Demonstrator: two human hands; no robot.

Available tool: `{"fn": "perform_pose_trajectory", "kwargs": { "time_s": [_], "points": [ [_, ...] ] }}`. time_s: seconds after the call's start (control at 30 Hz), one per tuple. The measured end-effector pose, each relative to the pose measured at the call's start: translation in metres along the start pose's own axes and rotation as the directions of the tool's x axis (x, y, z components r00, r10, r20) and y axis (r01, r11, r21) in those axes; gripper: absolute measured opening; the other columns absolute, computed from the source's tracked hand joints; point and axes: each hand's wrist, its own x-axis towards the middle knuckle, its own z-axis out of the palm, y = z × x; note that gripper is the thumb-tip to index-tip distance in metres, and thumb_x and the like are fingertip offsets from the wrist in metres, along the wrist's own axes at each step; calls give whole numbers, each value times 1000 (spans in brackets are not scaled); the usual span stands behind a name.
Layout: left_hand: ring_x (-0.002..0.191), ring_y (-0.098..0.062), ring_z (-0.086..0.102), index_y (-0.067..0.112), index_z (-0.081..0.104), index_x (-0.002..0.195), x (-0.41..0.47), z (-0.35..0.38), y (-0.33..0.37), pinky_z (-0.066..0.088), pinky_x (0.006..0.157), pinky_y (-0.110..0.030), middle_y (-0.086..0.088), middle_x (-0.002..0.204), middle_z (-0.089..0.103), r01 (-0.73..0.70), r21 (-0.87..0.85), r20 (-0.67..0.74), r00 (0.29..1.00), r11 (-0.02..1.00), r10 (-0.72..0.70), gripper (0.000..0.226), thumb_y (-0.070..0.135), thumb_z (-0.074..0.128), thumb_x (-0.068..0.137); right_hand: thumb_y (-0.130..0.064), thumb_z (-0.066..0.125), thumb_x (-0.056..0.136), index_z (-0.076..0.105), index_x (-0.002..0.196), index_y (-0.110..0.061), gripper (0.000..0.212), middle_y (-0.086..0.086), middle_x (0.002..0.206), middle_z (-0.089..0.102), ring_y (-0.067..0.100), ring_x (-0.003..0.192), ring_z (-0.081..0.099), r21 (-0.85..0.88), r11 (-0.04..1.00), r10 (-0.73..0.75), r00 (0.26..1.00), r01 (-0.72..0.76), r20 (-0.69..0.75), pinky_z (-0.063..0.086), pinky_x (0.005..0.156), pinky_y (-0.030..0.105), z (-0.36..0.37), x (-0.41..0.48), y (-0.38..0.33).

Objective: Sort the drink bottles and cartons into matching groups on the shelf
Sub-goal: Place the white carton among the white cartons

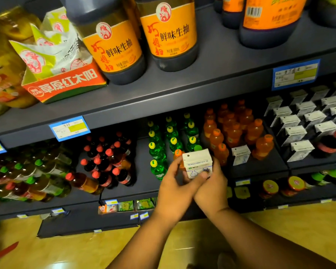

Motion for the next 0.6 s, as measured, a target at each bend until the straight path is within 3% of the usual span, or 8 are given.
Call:
{"fn": "perform_pose_trajectory", "kwargs": {
  "time_s": [0.1, 0.17, 0.23, 0.3, 0.37, 0.5, 0.6],
  "points": [
    [117, 17, 56, 34, 58, 133, -9, -38, -10, 47, 97, -11, 29, 122, 66, 10, 11, -25, 1000, 1000, -10, 66, 32, 82, 72, -23, 91, 64, 56, 123, -30, 68, -28, 96, 61, -22, 85, 56, -66, 998, -23, 1000, 23, 5, 39, 69, -5, -5, -6, -1],
    [132, 12, 46, 36, 56, 138, -12, -59, -19, 41, 114, -26, 26, 137, 58, 25, 56, -56, 998, 998, -22, 72, 37, 82, 71, -26, 91, 64, 56, 124, -29, 70, -26, 101, 63, -15, 94, 58, -86, 996, -31, 999, 31, -6, 40, 75, -5, -7, -9, 0],
    [136, 6, 45, 33, 56, 139, -14, -81, -23, 37, 119, -37, 21, 142, 56, 19, 38, -54, 998, 999, -17, 69, 26, 82, 75, -30, 91, 64, 55, 122, -33, 68, -21, 106, 64, -7, 98, 60, -87, 996, -25, 999, 22, -33, 45, 82, 3, -7, -14, -2],
    [135, 5, 47, 28, 57, 139, -11, -94, -28, 36, 120, -38, 19, 141, 57, 2, 9, -28, 1000, 1000, -2, 66, 12, 80, 79, -27, 91, 64, 51, 119, -39, 69, -26, 105, 62, -14, 94, 59, -100, 995, -37, 997, 31, -61, 46, 86, 7, -16, -18, -10],
    [134, 4, 48, 29, 59, 136, -6, -99, -34, 35, 120, -36, 16, 141, 58, -4, -9, -17, 1000, 1000, 4, 65, 6, 79, 79, -21, 90, 67, 49, 118, -42, 69, -30, 106, 60, -23, 95, 56, -66, 997, -43, 997, 39, -61, 44, 83, 2, -29, -23, -12],
    [131, 7, 50, 34, 60, 129, 3, -94, -39, 40, 110, -15, 19, 136, 59, -46, -17, 29, 998, 999, 47, 62, 3, 80, 79, -17, 87, 69, 50, 113, -49, 66, -29, 103, 65, -16, 96, 61, -88, 994, -76, 989, 65, -128, 50, 76, 5, -57, -32, -12],
    [127, 8, 54, 31, 61, 130, 4, -80, -44, 43, 103, -9, 23, 129, 65, -61, -11, 56, 997, 998, 62, 62, 4, 81, 78, -14, 87, 71, 52, 120, -39, 65, -22, 105, 67, -12, 96, 63, -83, 994, -77, 986, 65, -150, 52, 73, 8, -75, -34, -9]
  ]
}}
